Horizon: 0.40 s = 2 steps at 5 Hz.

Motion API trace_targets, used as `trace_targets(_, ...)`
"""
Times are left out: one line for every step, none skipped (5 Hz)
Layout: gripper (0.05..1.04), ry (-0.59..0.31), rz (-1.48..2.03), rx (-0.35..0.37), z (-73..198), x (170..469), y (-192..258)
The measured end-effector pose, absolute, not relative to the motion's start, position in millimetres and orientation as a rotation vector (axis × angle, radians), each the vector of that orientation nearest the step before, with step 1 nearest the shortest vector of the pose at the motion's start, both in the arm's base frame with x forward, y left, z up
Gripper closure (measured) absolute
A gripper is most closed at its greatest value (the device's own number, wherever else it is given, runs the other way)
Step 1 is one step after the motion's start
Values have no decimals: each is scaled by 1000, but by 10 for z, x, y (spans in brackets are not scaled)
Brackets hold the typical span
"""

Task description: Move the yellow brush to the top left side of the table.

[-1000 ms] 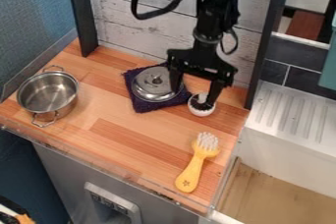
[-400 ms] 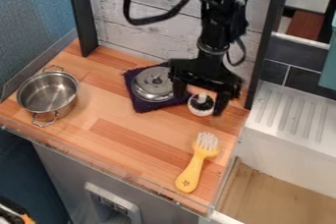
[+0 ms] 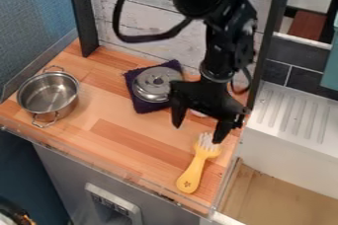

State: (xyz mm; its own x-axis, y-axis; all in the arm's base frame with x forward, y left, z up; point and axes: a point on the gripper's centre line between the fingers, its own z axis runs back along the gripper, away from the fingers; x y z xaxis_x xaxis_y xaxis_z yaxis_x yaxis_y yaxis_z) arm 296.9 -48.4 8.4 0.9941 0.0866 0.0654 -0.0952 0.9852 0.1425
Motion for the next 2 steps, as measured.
trace_targets(82, -55, 81, 159, 32, 2892, -501)
trace_targets(82, -81, 66, 145, -9, 2907, -525)
